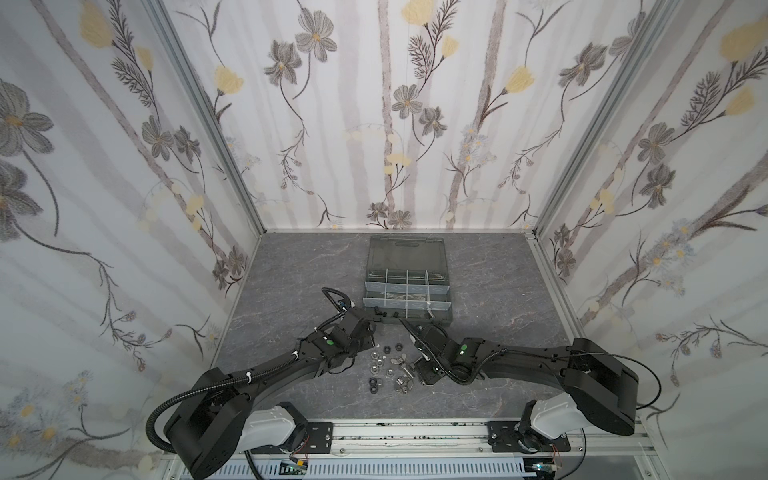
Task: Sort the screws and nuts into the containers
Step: 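Reach the right gripper toward another silver bolt in the pile, then close the right gripper on the silver bolt's shank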
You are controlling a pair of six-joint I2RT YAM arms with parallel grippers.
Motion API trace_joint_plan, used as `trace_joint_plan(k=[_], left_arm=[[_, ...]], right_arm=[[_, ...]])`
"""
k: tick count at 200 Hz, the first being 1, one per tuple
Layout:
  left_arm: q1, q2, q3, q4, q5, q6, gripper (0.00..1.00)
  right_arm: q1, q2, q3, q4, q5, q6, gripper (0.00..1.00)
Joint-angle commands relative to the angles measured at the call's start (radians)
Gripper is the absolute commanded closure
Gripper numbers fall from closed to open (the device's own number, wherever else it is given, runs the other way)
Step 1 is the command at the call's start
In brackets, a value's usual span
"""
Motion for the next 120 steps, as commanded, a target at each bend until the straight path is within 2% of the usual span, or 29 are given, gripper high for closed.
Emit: trace_joint_plan(k=[1, 81, 120], left_arm=[[0.000, -0.005, -0.005, 0.013, -0.011, -0.008, 0.76], [0.000, -0.011, -0.011, 0.014, -0.010, -0.011, 0.76], [-0.001, -0.015, -0.014, 0.015, -0.011, -0.012, 0.76]], right_arm=[[-0.001, 0.018, 0.017, 0.030, 0.037, -0.003, 0.38], [0.000, 0.085, 0.097, 0.045, 0.039, -0.020, 0.40], [0.000, 0.116, 0.110, 0.055, 0.037, -0.026, 0.45]])
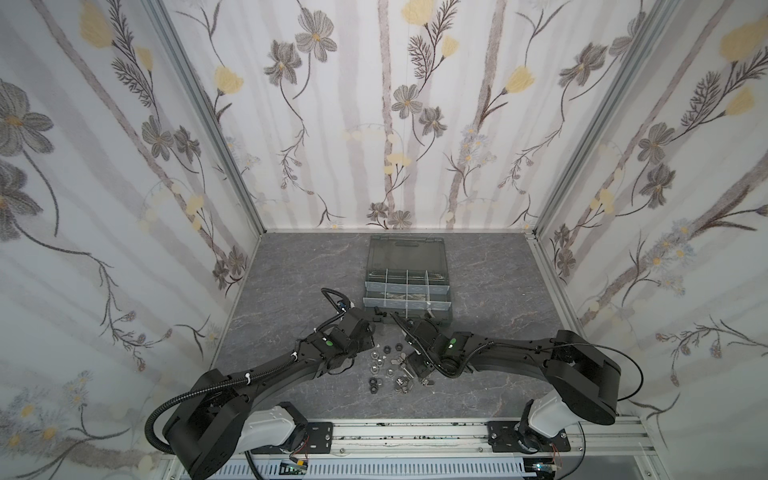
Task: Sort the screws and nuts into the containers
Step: 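Close the right gripper on the silver bolt's shank, then carry the silver bolt with the right gripper into the box's nearest compartment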
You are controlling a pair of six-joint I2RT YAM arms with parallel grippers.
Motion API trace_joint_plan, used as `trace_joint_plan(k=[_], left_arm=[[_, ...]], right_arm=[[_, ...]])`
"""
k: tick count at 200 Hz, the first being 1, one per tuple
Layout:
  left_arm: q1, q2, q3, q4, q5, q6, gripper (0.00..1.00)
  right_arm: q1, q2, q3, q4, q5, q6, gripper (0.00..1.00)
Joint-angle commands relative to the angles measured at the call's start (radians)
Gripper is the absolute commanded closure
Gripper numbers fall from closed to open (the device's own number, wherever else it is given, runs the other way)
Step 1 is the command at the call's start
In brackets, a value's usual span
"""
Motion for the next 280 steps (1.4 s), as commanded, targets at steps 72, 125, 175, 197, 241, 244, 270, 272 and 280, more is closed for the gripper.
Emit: trace_joint_plan(k=[72, 125, 175, 197, 241, 244, 270, 272, 280], left_arm=[[-0.001, -0.008, -0.008, 0.008, -0.013, -0.011, 0.76], [0.000, -0.015, -0.010, 0.008, -0.014, -0.013, 0.76], [0.000, -0.019, -0.009, 0.008, -0.014, -0.013, 0.76], [0.000, -0.019, -0.008, 0.008, -0.014, -0.011, 0.76], [0.000, -0.020, -0.007, 0.008, -0.014, -0.011, 0.76], [0.000, -0.020, -0.009, 0.008, -0.015, -0.012, 0.76], [0.000, -0.022, -0.009, 0.008, -0.014, -0.013, 0.76], [-0.001, -0.022, -0.009, 0.008, -0.014, -0.013, 0.76], [0.000, -0.022, -0.009, 0.009, -0.015, -0.013, 0.76]], right_arm=[[0.000, 0.041, 0.010, 0.065, 0.003, -0.009, 0.65], [0.001, 0.051, 0.005, 0.074, -0.004, -0.011, 0.78], [0.001, 0.033, 0.000, 0.072, 0.005, -0.023, 0.85], [-0.009, 0.005, 0.004, 0.060, 0.020, -0.049, 0.86], [-0.074, -0.101, 0.036, 0.024, 0.034, -0.091, 0.87], [-0.081, -0.111, 0.038, 0.023, 0.035, -0.094, 0.87], [-0.163, -0.182, 0.062, 0.027, 0.040, -0.124, 0.85], [-0.176, -0.186, 0.066, 0.025, 0.040, -0.128, 0.85], [-0.202, -0.188, 0.077, 0.024, 0.039, -0.136, 0.85]])
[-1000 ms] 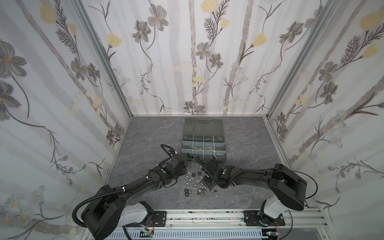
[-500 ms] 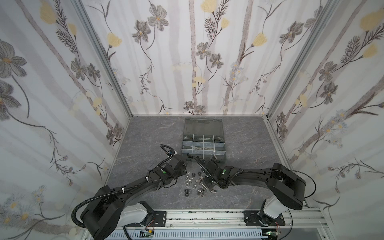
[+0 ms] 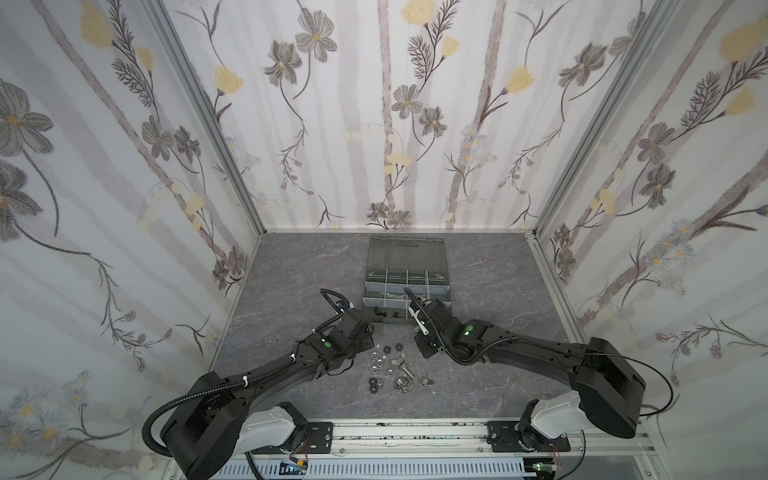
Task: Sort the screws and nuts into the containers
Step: 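Carry the silver bolt with the right gripper into the box's nearest compartment, then open the right gripper and withdraw it from the box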
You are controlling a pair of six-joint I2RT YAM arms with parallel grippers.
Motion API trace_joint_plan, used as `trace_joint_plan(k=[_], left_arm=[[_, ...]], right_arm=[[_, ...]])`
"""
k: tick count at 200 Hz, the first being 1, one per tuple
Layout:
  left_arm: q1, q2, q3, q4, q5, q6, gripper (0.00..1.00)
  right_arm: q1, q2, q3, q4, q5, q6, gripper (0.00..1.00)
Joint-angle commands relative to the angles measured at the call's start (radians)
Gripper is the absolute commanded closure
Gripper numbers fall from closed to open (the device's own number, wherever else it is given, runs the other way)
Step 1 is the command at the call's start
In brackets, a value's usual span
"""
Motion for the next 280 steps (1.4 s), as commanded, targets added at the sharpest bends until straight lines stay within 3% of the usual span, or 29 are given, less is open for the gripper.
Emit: trace_joint_plan(k=[1, 23, 53, 131, 182, 280], left_arm=[[0.000, -0.005, 0.001, 0.009, -0.014, -0.010, 0.76], [0.000, -0.006, 0.000, 0.009, -0.013, -0.010, 0.76], [-0.001, -0.015, -0.003, 0.009, -0.014, -0.011, 0.76], [0.000, -0.023, -0.006, 0.009, -0.016, -0.015, 0.76], [0.000, -0.022, -0.008, 0.009, -0.014, -0.015, 0.76], [0.000, -0.021, -0.006, 0.009, -0.014, -0.016, 0.76]], right_arm=[[-0.063, -0.034, 0.031, 0.012, 0.025, -0.045, 0.85], [-0.155, -0.011, 0.074, 0.012, 0.007, -0.070, 0.85], [-0.204, 0.087, 0.145, 0.012, -0.011, -0.085, 0.85], [-0.206, 0.218, 0.210, 0.049, -0.069, -0.084, 0.80], [-0.206, 0.221, 0.210, 0.048, -0.065, -0.081, 0.64], [-0.206, 0.197, 0.193, 0.043, -0.070, -0.074, 0.63]])
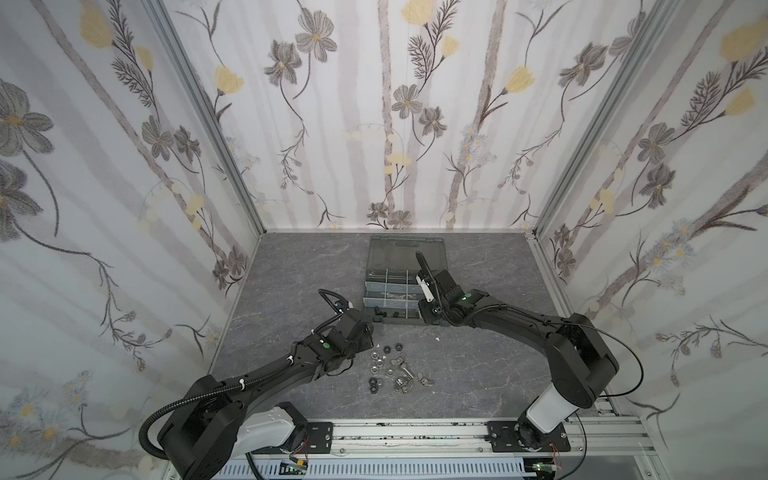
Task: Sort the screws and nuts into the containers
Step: 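Open the right gripper and withdraw it from the box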
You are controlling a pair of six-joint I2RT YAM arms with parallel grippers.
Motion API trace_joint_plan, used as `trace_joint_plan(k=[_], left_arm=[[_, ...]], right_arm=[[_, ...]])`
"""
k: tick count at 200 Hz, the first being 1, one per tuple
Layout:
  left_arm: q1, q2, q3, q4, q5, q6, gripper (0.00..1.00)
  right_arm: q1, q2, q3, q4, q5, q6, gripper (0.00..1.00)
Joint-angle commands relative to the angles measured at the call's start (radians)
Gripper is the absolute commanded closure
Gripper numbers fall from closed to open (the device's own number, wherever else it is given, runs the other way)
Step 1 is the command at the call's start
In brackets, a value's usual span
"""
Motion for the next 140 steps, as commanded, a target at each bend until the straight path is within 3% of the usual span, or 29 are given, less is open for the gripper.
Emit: trace_joint_plan(k=[1, 140], left_arm=[[-0.001, 0.000, -0.001, 0.009, -0.015, -0.005, 0.76], [-0.006, 0.013, 0.011, 0.009, 0.003, 0.005, 0.76]], right_arm=[[0.001, -0.016, -0.004, 0.027, -0.006, -0.002, 0.63], [0.003, -0.122, -0.103, 0.048, -0.026, 0.036, 0.63]])
